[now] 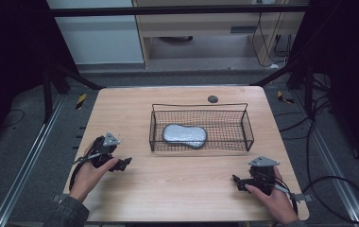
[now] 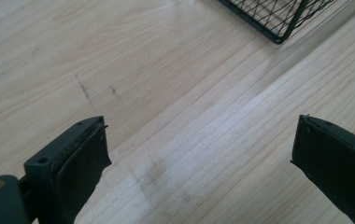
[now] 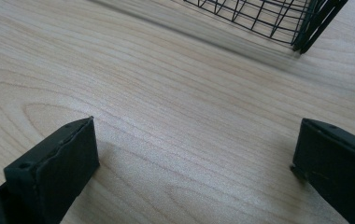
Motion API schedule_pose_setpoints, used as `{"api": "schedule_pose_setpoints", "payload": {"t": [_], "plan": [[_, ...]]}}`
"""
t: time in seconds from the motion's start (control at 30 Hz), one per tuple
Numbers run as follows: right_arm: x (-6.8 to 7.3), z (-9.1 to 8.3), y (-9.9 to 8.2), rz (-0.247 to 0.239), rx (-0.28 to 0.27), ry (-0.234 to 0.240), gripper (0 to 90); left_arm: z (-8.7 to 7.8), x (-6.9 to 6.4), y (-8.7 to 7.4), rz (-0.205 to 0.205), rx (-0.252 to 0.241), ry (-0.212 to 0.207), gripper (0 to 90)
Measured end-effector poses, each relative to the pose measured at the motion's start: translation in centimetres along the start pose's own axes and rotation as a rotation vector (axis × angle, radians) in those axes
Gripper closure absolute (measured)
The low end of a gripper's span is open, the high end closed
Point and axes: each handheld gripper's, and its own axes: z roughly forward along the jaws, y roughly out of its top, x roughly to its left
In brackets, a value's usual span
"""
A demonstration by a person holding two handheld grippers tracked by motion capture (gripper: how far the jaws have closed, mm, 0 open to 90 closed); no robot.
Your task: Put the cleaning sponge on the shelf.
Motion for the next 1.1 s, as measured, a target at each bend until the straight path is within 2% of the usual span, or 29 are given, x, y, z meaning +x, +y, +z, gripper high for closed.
{"api": "schedule_pose_setpoints", "payload": {"t": [0.33, 0.53, 1.1], "plan": [[0.0, 0.0, 0.0, 0.000, 0.000, 0.000, 0.3, 1.1, 1.7, -1.7, -0.057, 0.035, 0.021, 3.2], [0.0, 0.0, 0.0, 0.000, 0.000, 0.000, 0.3, 1.6, 2.2, -2.3, -0.079, 0.046, 0.022, 3.3], [0.0, 0.0, 0.0, 0.000, 0.000, 0.000, 0.3, 3.6, 3.6, -1.9, -0.136, 0.015, 0.040, 2.9]]}}
